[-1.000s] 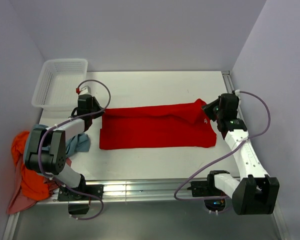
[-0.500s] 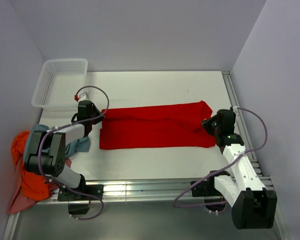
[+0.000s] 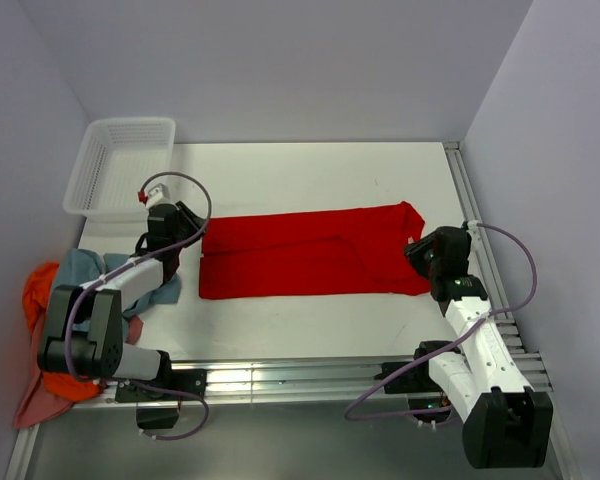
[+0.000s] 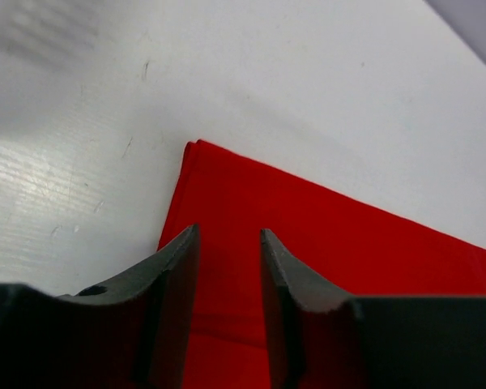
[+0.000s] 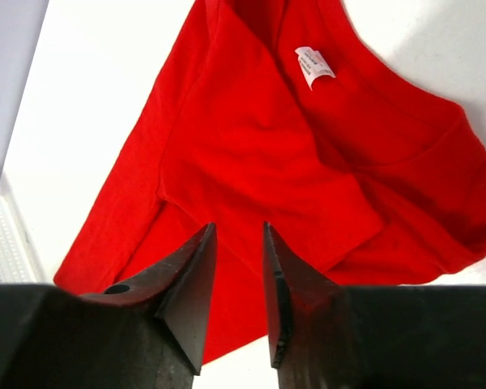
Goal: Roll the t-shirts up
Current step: Fold the tshirt
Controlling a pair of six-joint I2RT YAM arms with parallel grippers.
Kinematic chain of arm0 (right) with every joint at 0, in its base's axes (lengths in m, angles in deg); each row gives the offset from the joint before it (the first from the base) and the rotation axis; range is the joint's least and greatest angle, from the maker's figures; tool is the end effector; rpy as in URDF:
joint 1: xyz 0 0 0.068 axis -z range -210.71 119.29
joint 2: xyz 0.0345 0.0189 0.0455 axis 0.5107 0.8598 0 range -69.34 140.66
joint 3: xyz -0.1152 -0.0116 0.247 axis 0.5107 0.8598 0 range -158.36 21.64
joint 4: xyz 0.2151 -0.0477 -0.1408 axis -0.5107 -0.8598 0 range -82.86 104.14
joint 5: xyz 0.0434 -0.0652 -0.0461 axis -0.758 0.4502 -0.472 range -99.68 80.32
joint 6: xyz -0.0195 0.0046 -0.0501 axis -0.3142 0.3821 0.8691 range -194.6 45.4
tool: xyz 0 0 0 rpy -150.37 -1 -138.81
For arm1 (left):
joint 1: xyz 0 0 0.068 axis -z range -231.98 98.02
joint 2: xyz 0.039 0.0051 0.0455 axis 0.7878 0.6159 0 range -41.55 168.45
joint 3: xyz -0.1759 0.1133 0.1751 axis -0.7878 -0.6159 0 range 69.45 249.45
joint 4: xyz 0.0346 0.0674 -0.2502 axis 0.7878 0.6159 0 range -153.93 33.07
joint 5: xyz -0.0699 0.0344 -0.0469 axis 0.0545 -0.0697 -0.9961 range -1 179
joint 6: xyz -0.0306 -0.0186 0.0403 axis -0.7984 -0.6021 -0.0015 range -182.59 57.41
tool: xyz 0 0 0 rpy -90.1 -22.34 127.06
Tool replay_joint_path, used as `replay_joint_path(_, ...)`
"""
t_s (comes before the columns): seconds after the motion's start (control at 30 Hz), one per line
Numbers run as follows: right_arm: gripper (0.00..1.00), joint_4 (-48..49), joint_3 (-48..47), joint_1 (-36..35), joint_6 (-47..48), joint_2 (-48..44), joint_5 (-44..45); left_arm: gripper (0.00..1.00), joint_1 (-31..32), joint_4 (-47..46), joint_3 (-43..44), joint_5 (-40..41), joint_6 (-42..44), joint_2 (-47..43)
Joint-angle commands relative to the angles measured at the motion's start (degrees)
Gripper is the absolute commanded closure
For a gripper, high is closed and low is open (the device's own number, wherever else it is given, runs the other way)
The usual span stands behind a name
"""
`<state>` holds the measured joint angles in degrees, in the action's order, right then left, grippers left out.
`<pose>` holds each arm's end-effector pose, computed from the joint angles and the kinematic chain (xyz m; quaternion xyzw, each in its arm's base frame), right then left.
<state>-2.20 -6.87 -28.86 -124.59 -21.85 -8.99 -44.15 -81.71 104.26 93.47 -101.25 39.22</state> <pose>0.1822 -0.0063 0.2218 0.3908 0.7977 0.1825 0.4215 0.2853 -0.0365 0.1880 -0.2473 0.8211 -0.1718 0.4849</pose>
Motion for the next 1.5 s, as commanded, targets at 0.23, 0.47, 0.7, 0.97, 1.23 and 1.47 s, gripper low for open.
replay_joint_path(0.23, 0.57, 5.2, -1.9, -0.3, 7.6, 1.8, -6.2, 0.54, -0.5, 5.4, 9.0, -0.9, 0.3, 3.6)
replay_joint_path(0.47, 0.58, 7.8, -3.4, -5.8, 10.6, 13.9, -7.7, 0.55, -1.3, 8.6, 15.8, -5.1, -0.5, 11.8)
replay_joint_path(0.7, 0.59, 8.8, -1.0, -11.3, 8.1, 15.1, -5.5, 0.74, -1.3, 8.3, 15.2, -6.6, 0.2, 13.4)
replay_joint_path(0.97, 0.57, 6.4, 3.6, -13.4, 7.0, 9.0, -3.4, 0.73, 2.8, 10.7, 15.9, -5.0, 1.4, 9.6)
replay_joint_path(1.23, 0.39, 9.0, 8.6, -13.6, 4.4, 5.7, -1.3, 0.64, 14.5, 13.6, 26.4, -6.0, 0.8, 15.6)
replay_joint_path(1.47, 0.38, 14.5, 13.0, -13.5, -1.1, 6.8, -4.1, 0.64, 22.6, 15.9, 39.0, -7.5, 0.2, 24.8)
